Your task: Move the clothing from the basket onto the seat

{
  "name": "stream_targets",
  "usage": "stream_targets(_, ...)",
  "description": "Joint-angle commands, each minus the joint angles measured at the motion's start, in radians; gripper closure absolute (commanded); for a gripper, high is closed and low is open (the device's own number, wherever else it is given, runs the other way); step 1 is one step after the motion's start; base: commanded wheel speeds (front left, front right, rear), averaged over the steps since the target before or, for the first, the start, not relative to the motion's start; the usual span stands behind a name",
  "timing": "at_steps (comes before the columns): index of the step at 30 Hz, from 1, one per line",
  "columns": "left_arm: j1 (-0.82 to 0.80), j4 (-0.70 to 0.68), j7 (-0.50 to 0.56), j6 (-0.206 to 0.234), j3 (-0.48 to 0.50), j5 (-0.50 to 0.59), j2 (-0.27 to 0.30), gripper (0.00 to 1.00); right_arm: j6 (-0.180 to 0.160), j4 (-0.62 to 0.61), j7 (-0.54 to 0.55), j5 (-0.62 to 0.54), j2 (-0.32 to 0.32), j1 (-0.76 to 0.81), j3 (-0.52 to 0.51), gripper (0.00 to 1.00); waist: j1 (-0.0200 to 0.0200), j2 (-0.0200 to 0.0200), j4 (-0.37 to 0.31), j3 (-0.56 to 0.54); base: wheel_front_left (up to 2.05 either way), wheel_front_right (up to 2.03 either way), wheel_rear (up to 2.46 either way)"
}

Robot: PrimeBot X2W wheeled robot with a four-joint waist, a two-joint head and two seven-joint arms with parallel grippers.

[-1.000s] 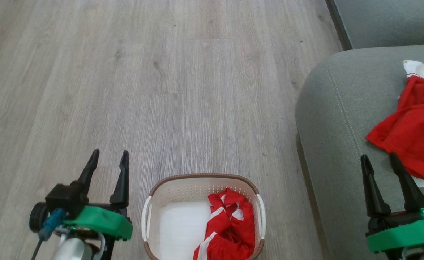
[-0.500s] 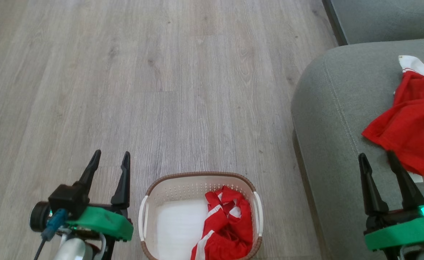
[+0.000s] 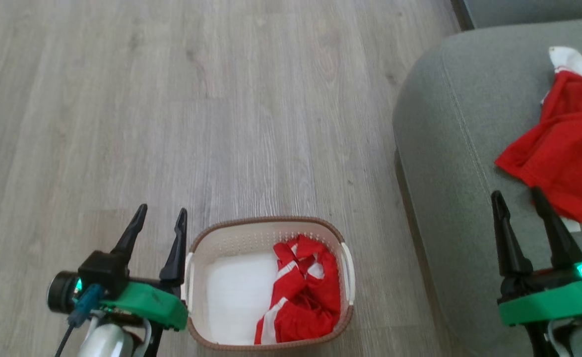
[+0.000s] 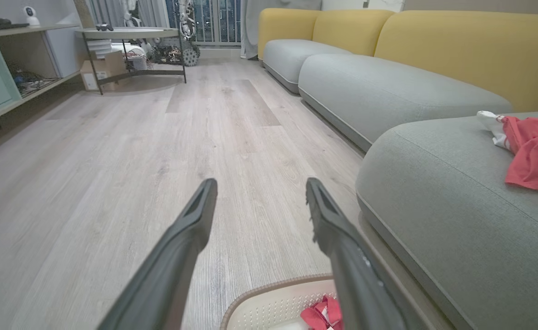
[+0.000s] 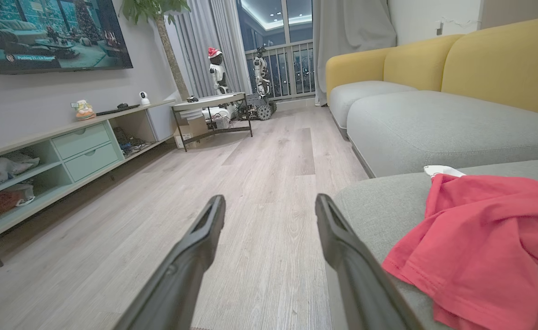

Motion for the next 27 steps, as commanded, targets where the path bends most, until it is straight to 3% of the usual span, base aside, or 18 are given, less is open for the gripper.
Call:
stream_targets(1, -0.064, -0.02, -0.012, -0.005, 0.047, 0.006, 0.006, 0.0, 0.0, -0.037, -0.013, -0.001, -0.014, -0.042, 0.014, 0.0, 0.0, 0.0, -0.015, 0.026, 0.0, 0.0, 0.0)
stream_targets(18, -0.241, 0.17, -0.012, -0.105, 0.033, 0.045, -0.043, 0.0, 0.0, -0.009, -0.013, 0.015, 0.039, -0.173, 0.005, 0.0, 0.0, 0.0, -0.096, 0.269, 0.0, 0.0, 0.0)
stream_targets(27, -0.367, 0.368, -0.007, -0.155, -0.027, 0.052, -0.076, 0.0, 0.0, -0.013, -0.013, 0.013, 0.063, -0.245, 0.009, 0.0, 0.0, 0.0, -0.123, 0.41, 0.0, 0.0, 0.0)
